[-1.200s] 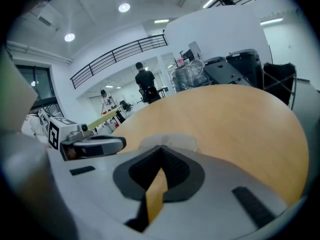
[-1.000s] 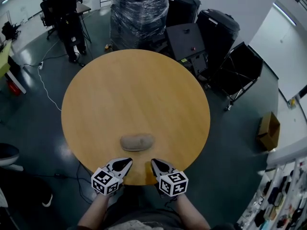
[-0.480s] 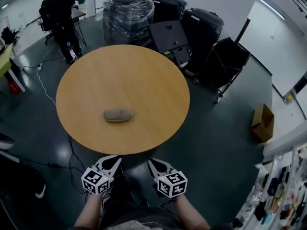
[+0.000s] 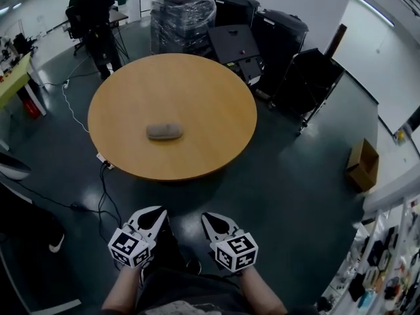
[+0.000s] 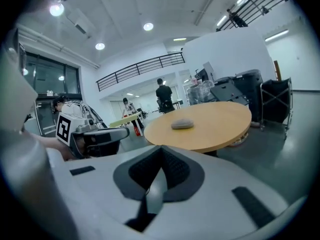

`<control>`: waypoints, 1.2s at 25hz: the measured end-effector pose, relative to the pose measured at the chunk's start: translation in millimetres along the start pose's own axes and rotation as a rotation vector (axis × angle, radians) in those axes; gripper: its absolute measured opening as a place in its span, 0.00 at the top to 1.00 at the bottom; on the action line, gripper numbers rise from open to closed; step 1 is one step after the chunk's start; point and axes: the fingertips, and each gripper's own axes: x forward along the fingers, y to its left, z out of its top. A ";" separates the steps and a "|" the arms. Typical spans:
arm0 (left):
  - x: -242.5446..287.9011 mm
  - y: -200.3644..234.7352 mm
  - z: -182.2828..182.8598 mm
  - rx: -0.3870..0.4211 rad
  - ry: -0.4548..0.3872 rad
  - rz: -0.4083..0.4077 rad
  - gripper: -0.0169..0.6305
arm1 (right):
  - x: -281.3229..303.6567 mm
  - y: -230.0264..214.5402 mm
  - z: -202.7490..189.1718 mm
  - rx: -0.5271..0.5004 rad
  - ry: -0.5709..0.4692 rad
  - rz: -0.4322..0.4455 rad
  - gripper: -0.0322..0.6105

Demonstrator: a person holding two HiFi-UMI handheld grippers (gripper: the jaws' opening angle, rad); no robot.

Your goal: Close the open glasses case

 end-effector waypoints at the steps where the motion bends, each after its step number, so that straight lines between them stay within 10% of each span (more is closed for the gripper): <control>1: -4.5 -5.8 0.5 0.002 -0.006 0.006 0.96 | -4.5 4.2 -1.4 -0.008 -0.002 0.010 0.97; 30: -71.3 -33.3 -0.8 -0.016 -0.034 0.050 0.96 | -22.3 65.4 2.5 -0.136 -0.030 -0.008 0.97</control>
